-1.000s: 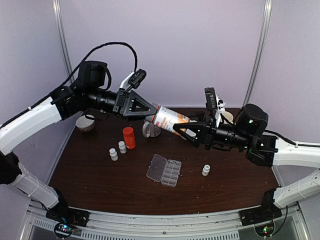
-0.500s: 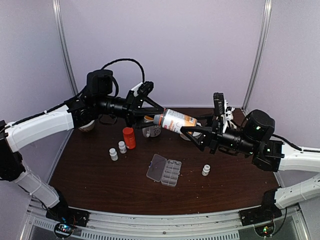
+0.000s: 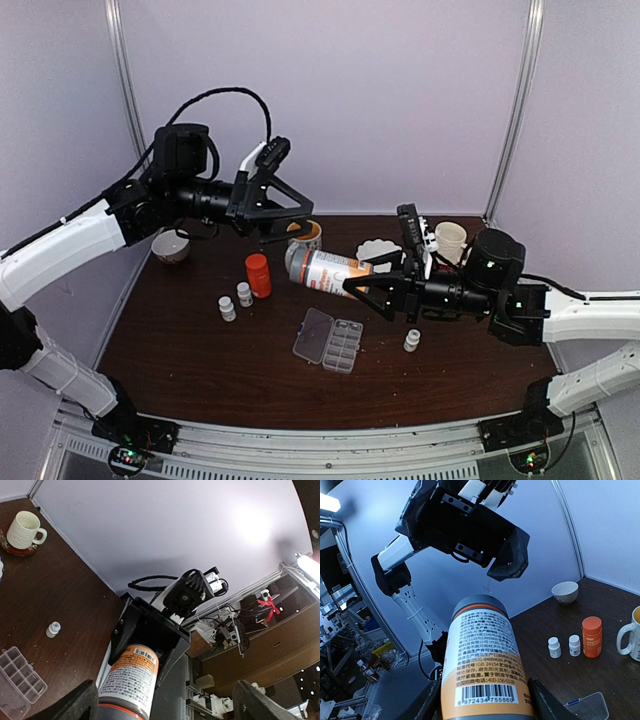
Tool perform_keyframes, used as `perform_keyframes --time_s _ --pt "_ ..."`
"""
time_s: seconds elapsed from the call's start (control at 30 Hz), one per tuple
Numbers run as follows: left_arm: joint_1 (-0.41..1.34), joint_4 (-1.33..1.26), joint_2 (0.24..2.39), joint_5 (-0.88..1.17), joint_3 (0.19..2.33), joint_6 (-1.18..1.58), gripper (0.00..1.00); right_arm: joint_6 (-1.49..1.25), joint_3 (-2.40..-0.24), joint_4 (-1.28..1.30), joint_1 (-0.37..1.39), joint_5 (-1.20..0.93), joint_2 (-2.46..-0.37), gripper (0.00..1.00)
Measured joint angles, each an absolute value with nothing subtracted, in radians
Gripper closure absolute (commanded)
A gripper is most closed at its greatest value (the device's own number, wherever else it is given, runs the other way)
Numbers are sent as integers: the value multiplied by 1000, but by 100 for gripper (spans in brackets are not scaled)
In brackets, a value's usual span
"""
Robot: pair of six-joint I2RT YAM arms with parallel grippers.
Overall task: Sort the pills into containers
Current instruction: Unscrew the lid of the pill bottle from the pill bottle.
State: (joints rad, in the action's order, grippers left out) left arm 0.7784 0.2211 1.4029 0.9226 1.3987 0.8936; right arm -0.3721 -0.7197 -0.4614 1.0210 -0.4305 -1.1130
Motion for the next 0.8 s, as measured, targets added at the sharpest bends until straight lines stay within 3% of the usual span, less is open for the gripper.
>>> perform_keyframes --time_s 0.27,0.43,0.6,0.8 --pt "737 390 1332 773 1434 583 2 -575 -720 -533 1018 -493 -1159 100" --pt "732 350 1171 677 1333 317 2 -708 -738 -609 1011 -547 -1214 100" --pt "732 257 955 677 1134 19 2 -845 -751 -717 1002 -614 -1293 100" --pt "732 284 937 756 1120 -283 2 -1085 -752 -1053 996 -686 -1446 100"
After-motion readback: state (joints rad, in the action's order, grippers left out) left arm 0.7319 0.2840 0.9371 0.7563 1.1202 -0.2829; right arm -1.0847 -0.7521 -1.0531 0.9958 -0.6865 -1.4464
